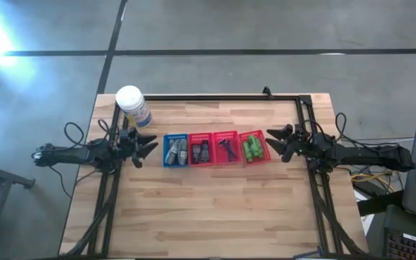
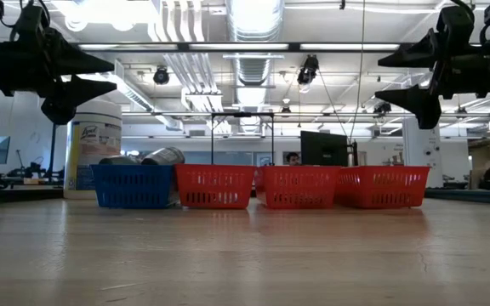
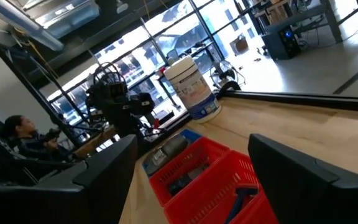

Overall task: Pick & Place Travel size toiletries
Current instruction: Return to home position

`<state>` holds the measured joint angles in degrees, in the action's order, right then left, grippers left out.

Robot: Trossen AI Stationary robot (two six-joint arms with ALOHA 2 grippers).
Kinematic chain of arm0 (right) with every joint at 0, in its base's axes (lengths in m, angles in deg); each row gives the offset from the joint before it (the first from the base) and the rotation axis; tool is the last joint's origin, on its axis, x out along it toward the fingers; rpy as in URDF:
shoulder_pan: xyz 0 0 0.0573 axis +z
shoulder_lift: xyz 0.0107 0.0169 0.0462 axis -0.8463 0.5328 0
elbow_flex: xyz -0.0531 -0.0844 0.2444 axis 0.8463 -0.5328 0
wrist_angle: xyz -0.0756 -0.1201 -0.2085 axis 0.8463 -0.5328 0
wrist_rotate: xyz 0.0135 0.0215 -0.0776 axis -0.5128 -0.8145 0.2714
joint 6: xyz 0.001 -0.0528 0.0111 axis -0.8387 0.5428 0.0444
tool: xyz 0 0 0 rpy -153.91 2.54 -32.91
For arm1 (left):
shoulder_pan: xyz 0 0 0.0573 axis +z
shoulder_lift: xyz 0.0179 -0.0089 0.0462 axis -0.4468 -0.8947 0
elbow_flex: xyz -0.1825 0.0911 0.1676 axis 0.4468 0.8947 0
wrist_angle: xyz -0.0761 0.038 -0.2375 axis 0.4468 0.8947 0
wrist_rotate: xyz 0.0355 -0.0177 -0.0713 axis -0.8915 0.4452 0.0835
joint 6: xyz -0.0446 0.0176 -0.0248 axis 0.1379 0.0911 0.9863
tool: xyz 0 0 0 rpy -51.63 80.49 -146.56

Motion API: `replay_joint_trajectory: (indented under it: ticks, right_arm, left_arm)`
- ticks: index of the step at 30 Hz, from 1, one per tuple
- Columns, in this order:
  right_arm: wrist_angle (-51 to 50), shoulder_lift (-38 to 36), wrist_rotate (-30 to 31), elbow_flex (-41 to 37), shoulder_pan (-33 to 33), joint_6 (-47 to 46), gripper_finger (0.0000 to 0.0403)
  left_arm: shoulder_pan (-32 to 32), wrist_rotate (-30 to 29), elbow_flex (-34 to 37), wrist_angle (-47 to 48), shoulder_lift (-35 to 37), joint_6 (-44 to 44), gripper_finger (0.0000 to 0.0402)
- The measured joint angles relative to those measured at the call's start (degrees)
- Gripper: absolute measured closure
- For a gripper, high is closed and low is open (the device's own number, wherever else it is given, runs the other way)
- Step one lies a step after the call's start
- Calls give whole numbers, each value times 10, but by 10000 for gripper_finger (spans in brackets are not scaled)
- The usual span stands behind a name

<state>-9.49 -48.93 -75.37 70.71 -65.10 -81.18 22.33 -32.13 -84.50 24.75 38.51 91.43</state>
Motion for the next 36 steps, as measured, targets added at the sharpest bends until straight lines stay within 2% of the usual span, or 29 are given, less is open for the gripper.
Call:
replay_joint_trajectory:
  ticks: [10,14,18,21,25,29,31,36]
  right_arm:
    - [-1,-22,0,0,0,0,122]
    - [-11,-74,-1,0,8,1,131]
    - [-67,-150,-5,0,11,49,139]
    - [-95,-188,-39,0,11,106,146]
    - [-93,-188,-145,0,10,222,156]
    - [-92,-189,-243,0,10,284,165]
    - [-99,-189,-259,0,11,286,170]
    - [-154,-189,-255,0,10,277,178]
  left_arm:
    - [0,0,0,0,0,0,204]
    - [0,0,0,0,0,0,204]
    - [0,0,0,0,0,0,204]
    - [0,0,0,0,0,0,204]
    - [0,0,0,-1,0,0,204]
    - [0,0,0,-1,-1,0,204]
    - [0,0,0,-1,-1,0,204]
    - [0,0,0,-1,-1,0,204]
